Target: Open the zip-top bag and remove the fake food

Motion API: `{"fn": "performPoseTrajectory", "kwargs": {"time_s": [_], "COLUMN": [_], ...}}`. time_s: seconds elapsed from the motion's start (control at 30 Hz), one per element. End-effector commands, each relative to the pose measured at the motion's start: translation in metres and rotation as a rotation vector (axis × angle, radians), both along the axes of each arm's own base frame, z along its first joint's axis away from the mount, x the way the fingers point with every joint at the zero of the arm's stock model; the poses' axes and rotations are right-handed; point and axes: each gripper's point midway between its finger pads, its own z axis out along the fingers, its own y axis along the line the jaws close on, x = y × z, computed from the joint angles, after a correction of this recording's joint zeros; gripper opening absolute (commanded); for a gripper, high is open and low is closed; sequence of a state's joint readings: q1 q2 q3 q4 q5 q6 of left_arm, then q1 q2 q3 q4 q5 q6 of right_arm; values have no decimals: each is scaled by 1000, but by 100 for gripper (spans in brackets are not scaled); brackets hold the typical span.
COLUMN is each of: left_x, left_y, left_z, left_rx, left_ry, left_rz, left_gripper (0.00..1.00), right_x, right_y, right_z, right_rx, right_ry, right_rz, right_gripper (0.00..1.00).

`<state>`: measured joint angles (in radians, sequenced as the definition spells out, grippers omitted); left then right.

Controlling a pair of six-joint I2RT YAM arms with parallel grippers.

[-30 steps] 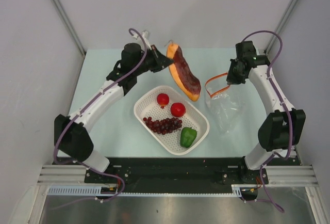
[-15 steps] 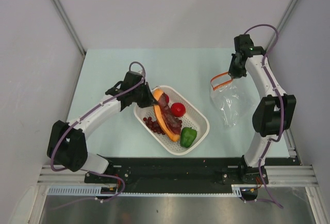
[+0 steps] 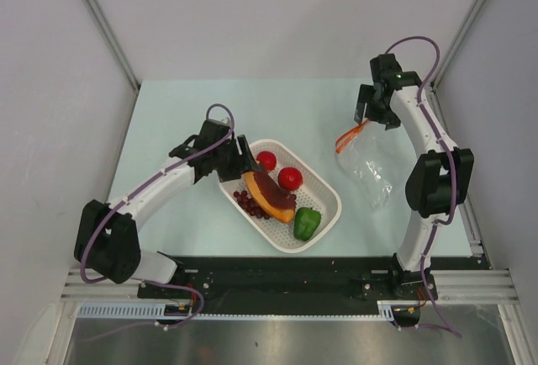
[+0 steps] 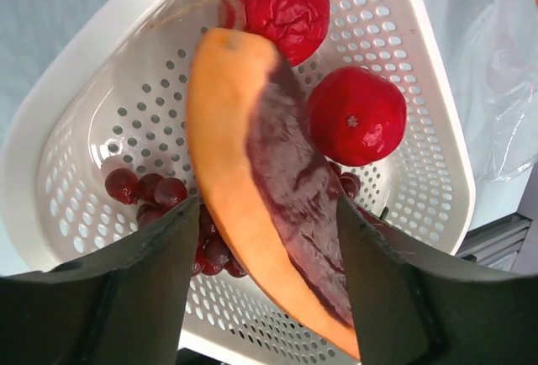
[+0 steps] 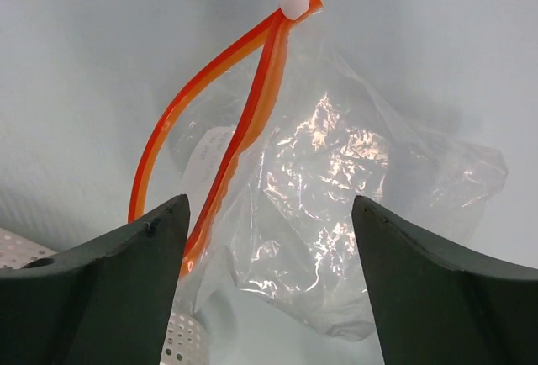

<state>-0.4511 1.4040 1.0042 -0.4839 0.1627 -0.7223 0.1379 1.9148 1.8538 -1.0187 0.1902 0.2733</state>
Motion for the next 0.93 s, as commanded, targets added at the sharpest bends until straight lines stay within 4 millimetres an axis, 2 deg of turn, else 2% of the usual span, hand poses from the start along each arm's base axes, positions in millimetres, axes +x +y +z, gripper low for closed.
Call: {"fn": "performPoseTrajectory", "kwargs": {"time_s": [0.0,0.17,0.23,0.27,0.3,0.33,0.37,0.4,0.43,0.47,0.5,0.53,0.57,0.6,0.63,0.67,0.7,0.73,0.77,0.8,0.83,0.9], "left_x": [4,4,3,0,-2,-5,-13,-17,-23,-34,-44,-51,-67,-76,-86,-99,-106,-116,-125,-131,-142,-151], "left_y": [7,10,4,-4,-10,-16,-33,-44,-56,-77,-89,-98,-114,-121,-125,-133,-134,-139,-137,-137,-132,-125], "left_z": [25,41,48,53,57,60,69,77,82,92,101,106,116,120,131,130,132,155,141,148,170,181], "left_rx": [23,31,7,-18,-31,-39,-64,-85,-105,-155,-204,-231,-274,-292,-327,-361,-393,-501,-533,-596,-694,-808], "left_ry": [-77,-144,-167,-175,-185,-193,-229,-254,-272,-290,-278,-274,-286,-296,-309,-312,-310,-338,-311,-325,-346,-421], "left_rz": [-22,-49,-76,-105,-123,-143,-195,-227,-258,-298,-331,-348,-391,-414,-427,-458,-463,-468,-467,-469,-446,-433], "left_gripper": [76,80,82,84,84,86,87,88,90,93,95,97,98,99,99,99,99,100,99,100,100,100], "right_x": [0,-19,-31,-38,-47,-53,-64,-73,-80,-97,-107,-122,-134,-146,-162,-169,-178,-190,-195,-200,-210,-223], "right_y": [7,17,25,27,29,32,40,42,48,57,62,63,71,77,83,85,86,92,94,99,107,109], "right_z": [39,53,64,59,70,71,61,77,78,66,67,82,81,67,78,77,66,74,77,81,80,102], "right_rx": [-75,-84,-78,-70,-52,-30,18,56,83,140,185,229,280,329,387,411,436,487,516,550,603,658], "right_ry": [-83,-89,-110,-95,-120,-122,-94,-149,-161,-125,-129,-175,-170,-146,-181,-187,-170,-199,-216,-237,-223,-312], "right_rz": [12,6,19,11,10,14,40,49,68,107,112,121,139,147,175,179,174,202,213,236,272,298], "right_gripper": [86,99,100,100,100,100,100,100,100,100,100,100,100,100,100,100,100,100,100,100,100,100]}}
